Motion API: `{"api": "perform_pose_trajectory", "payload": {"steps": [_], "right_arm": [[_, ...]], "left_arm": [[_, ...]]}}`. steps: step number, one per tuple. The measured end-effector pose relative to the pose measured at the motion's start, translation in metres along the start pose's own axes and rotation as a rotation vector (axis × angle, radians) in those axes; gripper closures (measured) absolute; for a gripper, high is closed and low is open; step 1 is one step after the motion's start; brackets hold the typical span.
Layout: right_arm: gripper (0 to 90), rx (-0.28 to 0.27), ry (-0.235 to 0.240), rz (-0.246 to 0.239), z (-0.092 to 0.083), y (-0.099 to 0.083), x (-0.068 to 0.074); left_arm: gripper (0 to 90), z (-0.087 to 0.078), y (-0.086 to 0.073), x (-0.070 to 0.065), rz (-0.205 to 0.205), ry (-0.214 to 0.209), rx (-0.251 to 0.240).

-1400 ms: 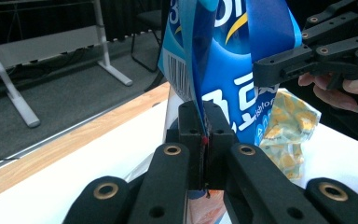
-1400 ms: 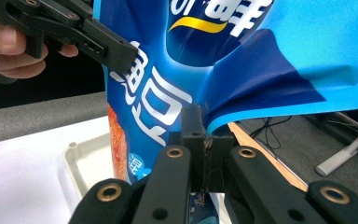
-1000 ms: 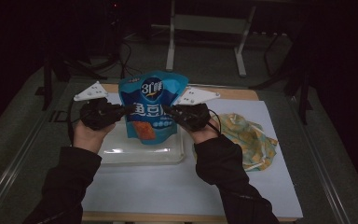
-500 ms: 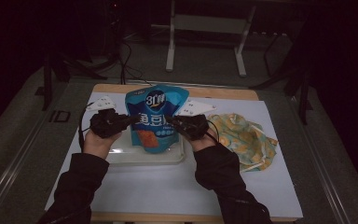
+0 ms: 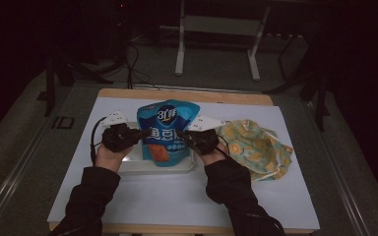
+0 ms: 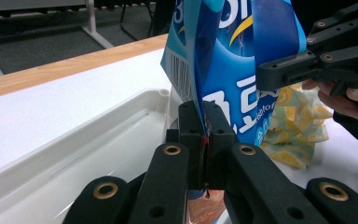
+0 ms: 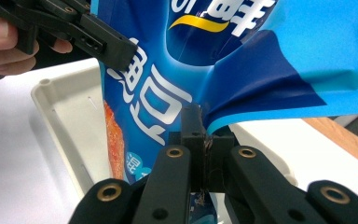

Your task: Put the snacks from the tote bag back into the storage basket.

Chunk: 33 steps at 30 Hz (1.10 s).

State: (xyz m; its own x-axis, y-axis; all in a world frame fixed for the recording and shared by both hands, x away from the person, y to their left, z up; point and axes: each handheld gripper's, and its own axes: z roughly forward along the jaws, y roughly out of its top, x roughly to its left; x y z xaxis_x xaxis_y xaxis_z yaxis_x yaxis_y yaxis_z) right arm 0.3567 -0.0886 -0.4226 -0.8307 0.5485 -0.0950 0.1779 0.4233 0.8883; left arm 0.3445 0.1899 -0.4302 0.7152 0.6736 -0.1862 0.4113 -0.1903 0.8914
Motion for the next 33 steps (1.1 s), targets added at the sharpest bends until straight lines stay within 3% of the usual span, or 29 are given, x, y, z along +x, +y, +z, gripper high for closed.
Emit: {"api": "perform_pose_trajectory", "payload": {"steps": [6, 18, 21, 24, 26, 29, 31, 32, 33], "right_arm": [[89.4, 0.001, 0.005, 0.000, 0.000, -0.008, -0.002], [89.1, -0.018, 0.022, 0.001, -0.005, -0.014, 0.004], [87.7, -0.017, 0.022, -0.001, -0.006, -0.014, 0.005], [80.7, -0.027, 0.035, 0.023, -0.008, -0.014, 0.001], [68.1, -0.031, 0.039, 0.027, -0.010, -0.012, -0.001], [61.2, -0.017, 0.047, 0.036, -0.010, -0.011, -0.002], [56.8, -0.011, 0.060, 0.051, -0.010, -0.012, -0.005], [54.5, -0.006, 0.064, 0.061, -0.010, -0.012, -0.006], [50.5, -0.014, 0.081, 0.070, -0.012, -0.014, -0.008]], "left_arm": [[89.4, 0.005, -0.008, 0.000, -0.015, -0.020, -0.009], [87.2, 0.000, -0.013, -0.003, 0.002, -0.028, -0.004], [83.0, -0.001, -0.014, -0.004, 0.010, -0.025, -0.008], [76.4, -0.003, -0.014, -0.004, 0.013, -0.032, -0.022], [67.8, -0.004, -0.014, -0.004, 0.014, -0.041, -0.041], [63.8, -0.005, -0.015, -0.004, 0.003, -0.033, -0.048], [54.8, -0.008, -0.016, -0.003, -0.007, -0.030, -0.066], [54.8, -0.009, -0.016, -0.003, -0.010, -0.030, -0.069], [48.2, -0.010, -0.017, -0.003, -0.017, -0.040, -0.079]]}}
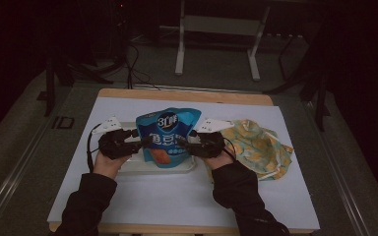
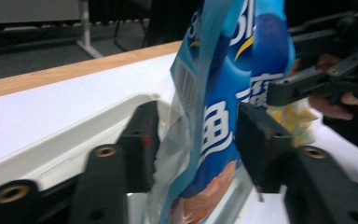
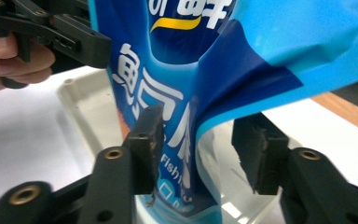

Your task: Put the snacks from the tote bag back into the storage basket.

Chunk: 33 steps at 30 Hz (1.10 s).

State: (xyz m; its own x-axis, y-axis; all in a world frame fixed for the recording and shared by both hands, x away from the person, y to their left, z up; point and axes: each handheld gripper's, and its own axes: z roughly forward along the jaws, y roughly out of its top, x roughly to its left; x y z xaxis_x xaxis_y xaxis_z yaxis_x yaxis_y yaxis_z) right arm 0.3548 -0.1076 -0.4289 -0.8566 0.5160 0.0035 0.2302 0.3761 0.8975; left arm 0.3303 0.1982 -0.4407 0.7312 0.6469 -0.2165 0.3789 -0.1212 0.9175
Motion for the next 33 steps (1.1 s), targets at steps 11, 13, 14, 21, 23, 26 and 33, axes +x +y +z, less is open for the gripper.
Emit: {"api": "perform_pose_trajectory", "payload": {"steps": [11, 13, 14, 21, 23, 26, 33], "right_arm": [[23.5, 0.008, 0.025, 0.009, -0.011, 0.001, -0.002], [22.3, 0.006, 0.027, 0.013, -0.013, 0.001, -0.002], [18.6, -0.003, 0.036, 0.019, -0.016, 0.001, -0.003], [17.3, 0.005, -0.002, 0.016, -0.028, -0.004, -0.004], [17.3, -0.001, -0.011, 0.019, -0.033, -0.006, -0.006], [17.4, 0.003, -0.021, 0.014, -0.037, -0.008, -0.007], [17.4, 0.007, -0.047, 0.017, -0.058, -0.023, -0.010]], "left_arm": [[14.3, -0.013, -0.012, 0.000, 0.006, -0.035, -0.005], [14.3, -0.014, -0.014, -0.001, 0.009, -0.031, -0.009], [14.3, -0.017, -0.017, -0.002, 0.009, -0.002, -0.015], [14.4, -0.024, -0.029, -0.006, -0.014, 0.014, -0.004], [14.4, -0.026, -0.033, -0.009, -0.003, 0.026, 0.010], [14.4, -0.028, -0.036, -0.011, -0.012, 0.025, 0.008], [14.5, -0.031, -0.044, -0.019, -0.014, 0.046, 0.026]]}}
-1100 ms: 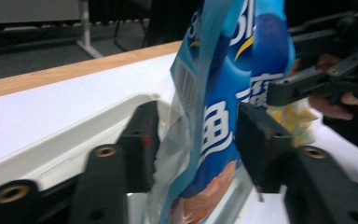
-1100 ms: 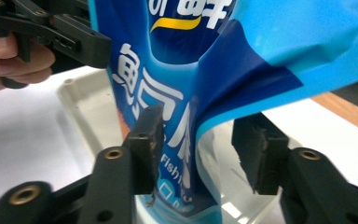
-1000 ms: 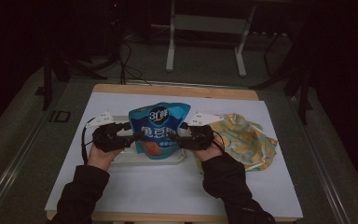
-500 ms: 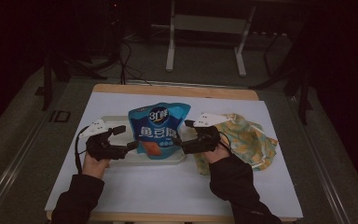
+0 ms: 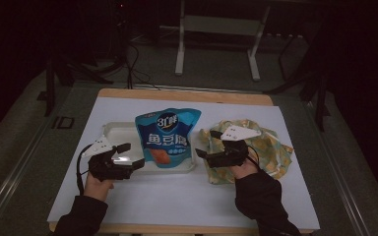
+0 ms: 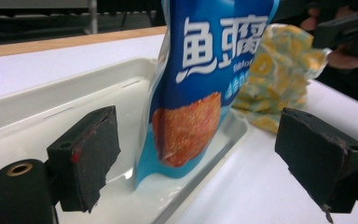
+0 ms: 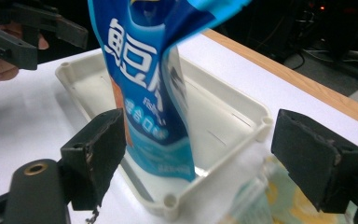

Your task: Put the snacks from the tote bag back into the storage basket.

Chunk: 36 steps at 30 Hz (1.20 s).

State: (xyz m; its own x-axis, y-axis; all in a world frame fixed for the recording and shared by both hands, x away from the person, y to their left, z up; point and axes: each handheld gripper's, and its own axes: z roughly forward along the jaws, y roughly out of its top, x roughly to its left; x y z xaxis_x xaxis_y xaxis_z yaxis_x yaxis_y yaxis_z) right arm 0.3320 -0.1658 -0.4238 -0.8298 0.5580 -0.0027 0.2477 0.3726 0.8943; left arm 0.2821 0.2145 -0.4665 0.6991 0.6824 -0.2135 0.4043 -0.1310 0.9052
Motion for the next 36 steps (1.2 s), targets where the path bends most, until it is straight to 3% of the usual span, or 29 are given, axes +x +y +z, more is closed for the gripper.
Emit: {"api": "perform_pose_trajectory", "payload": {"steps": [6, 9, 12, 17, 23, 24, 36], "right_arm": [[17.4, 0.000, -0.012, 0.004, -0.016, -0.014, -0.002], [17.5, -0.001, -0.015, 0.004, -0.022, -0.018, -0.002], [17.5, 0.000, -0.018, -0.001, -0.031, -0.024, -0.001], [17.6, -0.014, -0.025, 0.015, -0.048, -0.035, -0.001], [17.6, -0.019, -0.047, 0.028, -0.069, -0.053, -0.003], [17.6, -0.020, -0.053, 0.037, -0.076, -0.060, -0.005], [17.6, -0.012, -0.123, 0.061, -0.110, -0.095, -0.011]], "left_arm": [[14.5, -0.003, -0.009, -0.013, -0.008, -0.013, -0.010], [14.5, -0.002, -0.011, -0.020, 0.015, -0.009, -0.001], [14.5, -0.001, -0.013, -0.029, 0.032, -0.031, 0.002], [14.5, 0.001, -0.016, -0.041, 0.016, -0.061, -0.030], [15.1, 0.008, -0.021, -0.051, 0.031, -0.113, -0.013], [15.1, 0.011, -0.021, -0.054, 0.030, -0.138, -0.009], [15.1, 0.034, -0.021, -0.075, 0.061, -0.213, 0.024]]}}
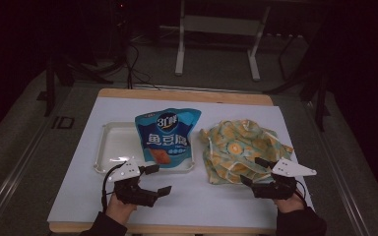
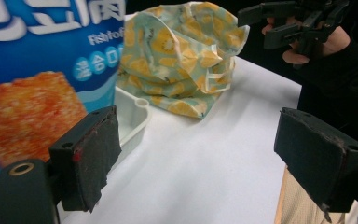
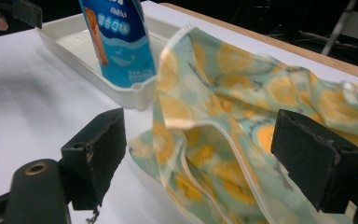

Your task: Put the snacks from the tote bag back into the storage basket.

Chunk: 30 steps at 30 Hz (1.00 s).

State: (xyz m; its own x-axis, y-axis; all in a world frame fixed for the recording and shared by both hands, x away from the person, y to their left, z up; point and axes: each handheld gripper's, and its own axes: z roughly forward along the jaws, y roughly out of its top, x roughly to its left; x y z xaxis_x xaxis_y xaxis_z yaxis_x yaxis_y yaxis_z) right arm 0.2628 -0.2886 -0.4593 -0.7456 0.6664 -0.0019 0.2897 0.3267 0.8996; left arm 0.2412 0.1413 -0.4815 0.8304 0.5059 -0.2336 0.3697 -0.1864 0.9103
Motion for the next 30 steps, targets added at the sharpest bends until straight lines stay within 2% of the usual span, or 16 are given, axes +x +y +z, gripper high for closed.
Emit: {"api": "perform_pose_trajectory", "payload": {"steps": [5, 8, 15, 16, 23, 30], "right_arm": [[17.5, -0.004, -0.038, 0.009, -0.014, -0.014, -0.004], [17.4, -0.003, -0.046, 0.020, -0.019, -0.020, -0.006], [17.3, -0.011, -0.090, 0.030, -0.031, -0.031, -0.008], [17.4, -0.005, -0.097, 0.034, -0.033, -0.035, -0.009], [17.0, -0.002, -0.121, 0.034, -0.039, -0.044, -0.012], [16.3, -0.029, -0.104, 0.063, -0.040, -0.045, -0.017]], "left_arm": [[15.1, 0.018, -0.001, -0.003, -0.001, -0.027, 0.023], [15.1, 0.026, -0.001, -0.004, 0.005, -0.039, 0.022], [14.9, 0.036, -0.002, -0.006, 0.030, -0.057, 0.019], [13.6, 0.037, -0.004, -0.006, 0.032, -0.037, 0.010], [3.1, 0.040, -0.010, -0.004, 0.022, -0.035, 0.021], [2.7, 0.042, -0.014, -0.006, 0.042, -0.022, 0.026]]}}
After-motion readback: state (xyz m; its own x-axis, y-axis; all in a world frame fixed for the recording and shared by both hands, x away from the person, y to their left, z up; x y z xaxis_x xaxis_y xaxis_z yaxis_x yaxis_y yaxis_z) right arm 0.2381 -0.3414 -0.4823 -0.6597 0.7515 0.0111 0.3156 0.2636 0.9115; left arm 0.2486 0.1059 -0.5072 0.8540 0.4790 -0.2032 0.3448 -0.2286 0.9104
